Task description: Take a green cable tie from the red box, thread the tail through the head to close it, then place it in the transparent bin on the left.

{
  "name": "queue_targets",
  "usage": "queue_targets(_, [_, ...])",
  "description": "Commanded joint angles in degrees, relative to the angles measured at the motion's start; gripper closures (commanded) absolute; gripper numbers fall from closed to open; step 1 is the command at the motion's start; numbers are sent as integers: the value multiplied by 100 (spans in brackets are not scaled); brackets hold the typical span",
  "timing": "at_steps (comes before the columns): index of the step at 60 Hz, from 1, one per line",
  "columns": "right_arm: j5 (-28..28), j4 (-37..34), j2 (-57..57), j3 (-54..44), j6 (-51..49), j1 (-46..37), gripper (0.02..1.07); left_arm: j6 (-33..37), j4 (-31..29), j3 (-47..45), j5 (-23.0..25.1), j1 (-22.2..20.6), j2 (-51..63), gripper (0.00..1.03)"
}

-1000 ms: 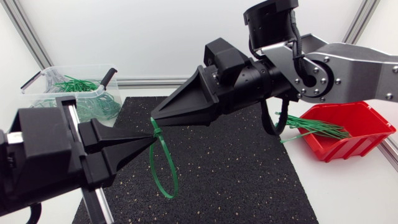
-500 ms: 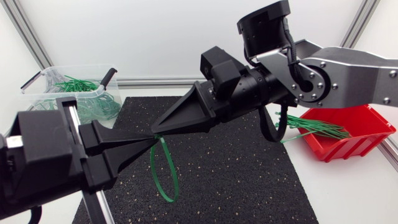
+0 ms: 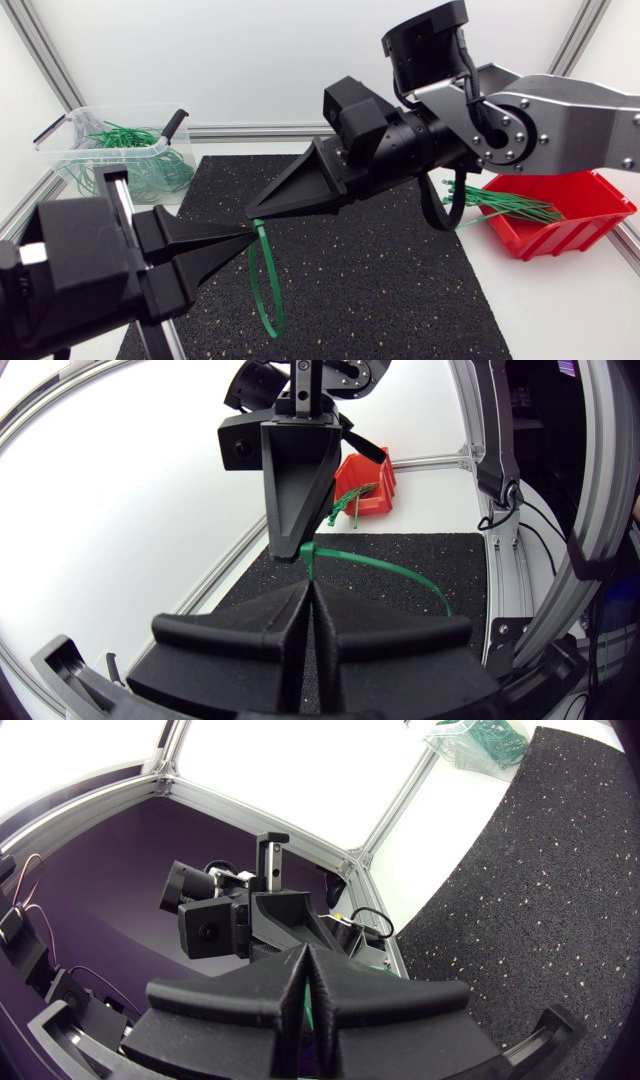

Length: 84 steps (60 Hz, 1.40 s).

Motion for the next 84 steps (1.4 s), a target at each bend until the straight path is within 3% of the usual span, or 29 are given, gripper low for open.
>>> queue_targets(1, [117, -62, 29, -32, -138, -68, 101, -52, 82, -127, -89, -206, 59, 100])
queue_targets(29, [354, -62, 662, 417, -94, -270, 101, -350, 205, -48, -784, -1147, 340, 100])
queue_targets(47, [486, -62, 996, 496, -138, -331, 101, -438, 223, 22, -933, -1173, 410, 100])
queue_targets(56, [513, -70, 583, 241, -270, -331, 101, -429, 223, -31, -1030, -1138, 480, 100])
queue_targets(58, [592, -70, 469, 153, -340, -331, 97, -429, 241, -48, -1074, -1112, 489, 100])
queue_targets(63, [847, -62, 240, -32, -586, -384, 69, -394, 258, -92, -1126, -1050, 489, 100])
queue_targets(67, [1321, -62, 82, -207, -911, -419, 34, -394, 285, -119, -1126, -734, 480, 100])
queue_targets(70, [2016, -62, -23, -374, -1298, -375, 9, -447, 328, -145, -1100, -461, 480, 100])
queue_targets(71, [2218, -62, -41, -418, -1430, -349, 5, -447, 328, -145, -1074, -382, 472, 100])
queue_targets(78, [3738, 562, -252, -955, -1975, -120, 5, -588, 381, -119, -977, 49, 463, 100])
queue_targets(84, [4424, 975, -419, -1183, -2168, -94, 5, -632, 460, -162, -942, 295, 463, 100])
